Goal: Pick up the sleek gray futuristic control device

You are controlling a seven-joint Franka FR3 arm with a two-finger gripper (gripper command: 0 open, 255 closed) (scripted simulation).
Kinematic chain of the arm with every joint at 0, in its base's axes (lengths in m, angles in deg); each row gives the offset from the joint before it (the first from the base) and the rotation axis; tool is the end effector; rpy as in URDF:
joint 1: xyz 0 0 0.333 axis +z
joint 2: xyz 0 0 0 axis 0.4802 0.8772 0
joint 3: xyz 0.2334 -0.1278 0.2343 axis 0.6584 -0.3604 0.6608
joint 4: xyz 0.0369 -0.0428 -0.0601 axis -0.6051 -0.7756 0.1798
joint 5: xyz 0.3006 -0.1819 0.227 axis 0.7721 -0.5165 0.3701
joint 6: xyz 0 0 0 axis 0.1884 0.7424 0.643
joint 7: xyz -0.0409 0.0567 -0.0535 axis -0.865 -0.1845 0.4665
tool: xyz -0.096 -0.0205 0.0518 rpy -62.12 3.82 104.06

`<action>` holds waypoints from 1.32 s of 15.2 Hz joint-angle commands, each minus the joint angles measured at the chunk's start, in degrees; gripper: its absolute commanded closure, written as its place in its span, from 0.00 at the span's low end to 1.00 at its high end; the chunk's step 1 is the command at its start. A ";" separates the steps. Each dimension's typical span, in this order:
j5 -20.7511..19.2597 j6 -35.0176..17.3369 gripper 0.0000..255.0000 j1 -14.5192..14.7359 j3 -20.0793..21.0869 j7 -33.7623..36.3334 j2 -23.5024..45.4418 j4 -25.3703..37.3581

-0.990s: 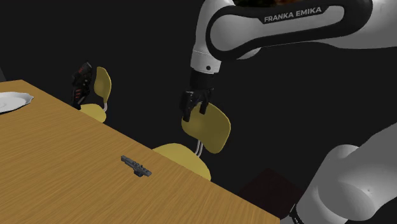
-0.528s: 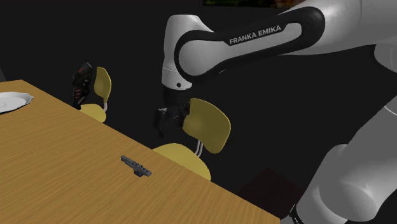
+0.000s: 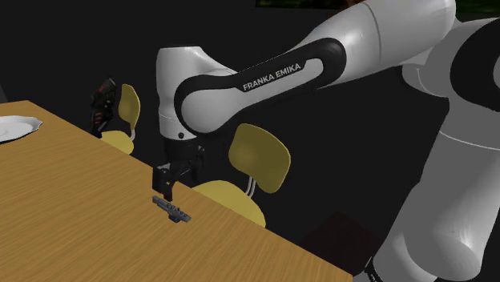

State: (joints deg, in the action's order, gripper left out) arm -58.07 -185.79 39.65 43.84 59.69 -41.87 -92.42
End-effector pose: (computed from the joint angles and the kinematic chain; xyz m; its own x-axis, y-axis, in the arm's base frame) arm 0.4670 0.3898 0.4451 0.9298 0.3679 0.0128 0.3681 -0.9296 -0.0169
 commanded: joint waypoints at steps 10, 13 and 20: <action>-6.23 -5.37 0.00 3.28 -0.08 4.65 9.51 2.06; -6.25 -5.44 1.00 3.31 -0.08 4.69 9.53 2.01; -6.24 -5.45 1.00 3.31 -0.07 4.70 9.50 1.96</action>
State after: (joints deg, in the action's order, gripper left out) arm -64.31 -191.24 42.96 43.77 64.39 -32.37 -90.45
